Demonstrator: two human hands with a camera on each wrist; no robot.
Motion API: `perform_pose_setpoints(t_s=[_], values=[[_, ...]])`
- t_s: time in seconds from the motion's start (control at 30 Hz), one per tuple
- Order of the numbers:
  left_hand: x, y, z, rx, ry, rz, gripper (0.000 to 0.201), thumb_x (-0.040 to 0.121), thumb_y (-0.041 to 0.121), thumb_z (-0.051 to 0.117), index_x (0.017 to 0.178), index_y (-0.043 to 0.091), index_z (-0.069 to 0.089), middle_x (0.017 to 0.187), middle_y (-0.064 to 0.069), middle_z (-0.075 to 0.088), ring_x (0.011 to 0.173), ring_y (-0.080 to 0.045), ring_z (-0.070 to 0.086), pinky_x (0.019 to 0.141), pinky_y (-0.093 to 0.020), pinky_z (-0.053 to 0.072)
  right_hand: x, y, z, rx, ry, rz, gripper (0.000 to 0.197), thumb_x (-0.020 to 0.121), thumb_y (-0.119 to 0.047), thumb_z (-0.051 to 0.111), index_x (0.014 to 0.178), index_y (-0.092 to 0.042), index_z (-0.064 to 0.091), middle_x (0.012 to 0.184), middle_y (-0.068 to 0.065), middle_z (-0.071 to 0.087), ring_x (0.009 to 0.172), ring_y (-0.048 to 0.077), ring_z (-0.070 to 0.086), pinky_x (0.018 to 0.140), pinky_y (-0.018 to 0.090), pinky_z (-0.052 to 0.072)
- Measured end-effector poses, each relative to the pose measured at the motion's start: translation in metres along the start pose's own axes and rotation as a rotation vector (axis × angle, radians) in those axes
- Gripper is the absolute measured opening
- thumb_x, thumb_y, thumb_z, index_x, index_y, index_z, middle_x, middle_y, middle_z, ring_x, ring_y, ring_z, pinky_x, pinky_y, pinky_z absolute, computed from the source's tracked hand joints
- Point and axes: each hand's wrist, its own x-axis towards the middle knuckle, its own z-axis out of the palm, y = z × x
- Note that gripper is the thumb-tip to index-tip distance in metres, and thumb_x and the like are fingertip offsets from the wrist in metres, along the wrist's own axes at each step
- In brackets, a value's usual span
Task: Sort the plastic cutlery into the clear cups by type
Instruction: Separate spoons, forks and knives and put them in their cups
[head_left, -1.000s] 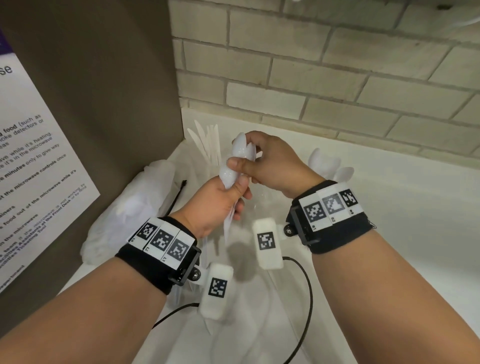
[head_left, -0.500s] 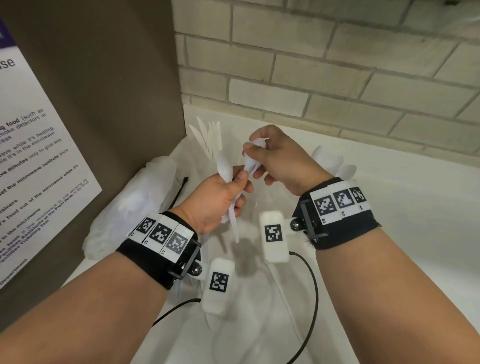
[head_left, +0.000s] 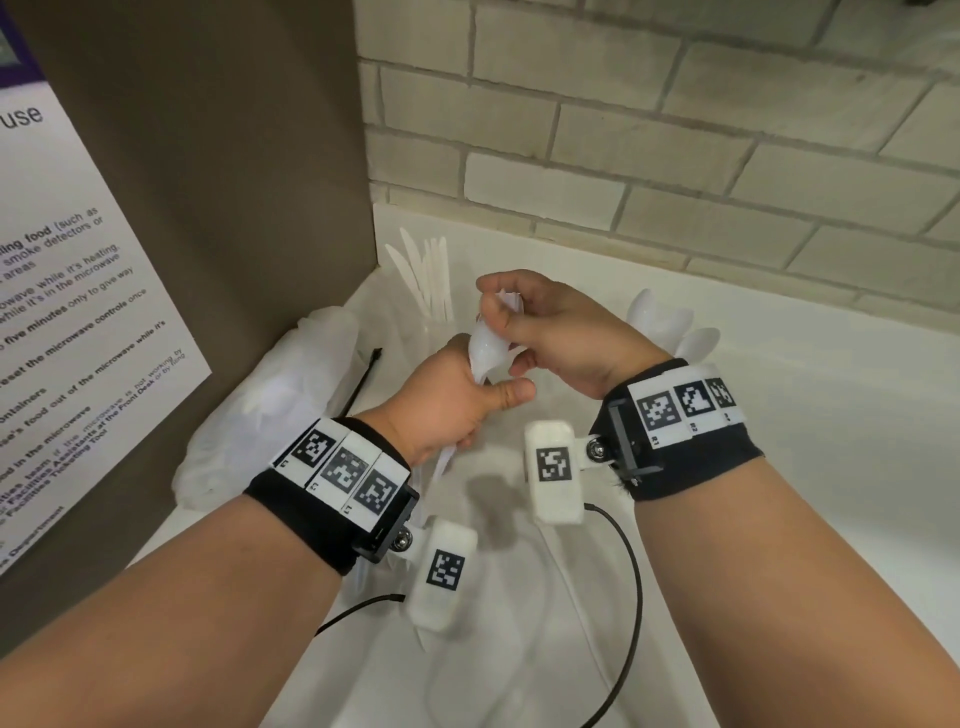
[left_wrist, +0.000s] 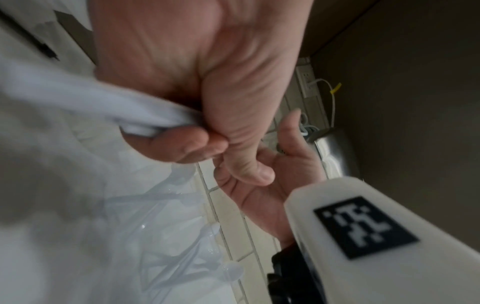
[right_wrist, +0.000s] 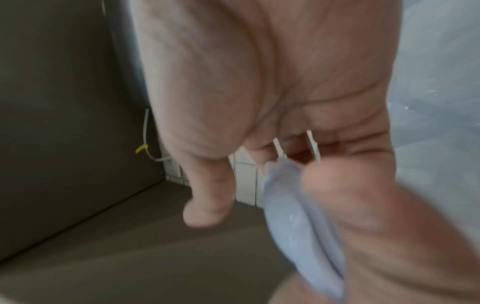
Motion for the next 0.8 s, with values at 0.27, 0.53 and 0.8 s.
perform_pose_setpoints(t_s=[0.27, 0.53, 0.8], values=[[-0.001, -0.001, 0.001, 0.066, 0.039, -0.009, 0.037, 0.085, 0.035, 0.069, 0.106, 0.010, 0.050, 0.074, -0.001, 0.056, 0.047, -0.013, 0.048, 0.045, -0.027, 0.040, 0.002, 0.004, -0.003, -0.271, 0.122, -0.058, 0.031, 0.093, -0.023, 0.061, 0.123, -0.025, 0.053, 0.113, 0.002, 0.059, 0.090, 0.016, 0.063, 0.062, 0.018, 0.050], [-0.003, 0.001, 0.003, -0.109, -0.054, -0.054, 0.025, 0.101, 0.025, 0.044, 0.106, 0.006, 0.059, 0.076, -0.003, 0.049, 0.059, -0.013, 0.049, 0.051, -0.026, 0.047, 0.003, 0.010, 0.001, -0.174, 0.193, -0.032, 0.029, 0.099, -0.026, 0.050, 0.128, -0.022, 0.048, 0.098, 0.003, 0.057, 0.059, 0.009, 0.057, 0.050, 0.019, 0.046], [-0.003, 0.003, 0.008, 0.133, -0.029, -0.054, 0.026, 0.100, 0.038, 0.041, 0.089, 0.017, 0.051, 0.075, -0.004, 0.054, 0.053, -0.016, 0.050, 0.048, -0.029, 0.046, -0.005, 0.009, 0.003, -0.123, 0.198, -0.001, 0.034, 0.089, -0.027, 0.066, 0.118, -0.024, 0.047, 0.095, 0.006, 0.060, 0.061, 0.015, 0.062, 0.047, 0.024, 0.048]])
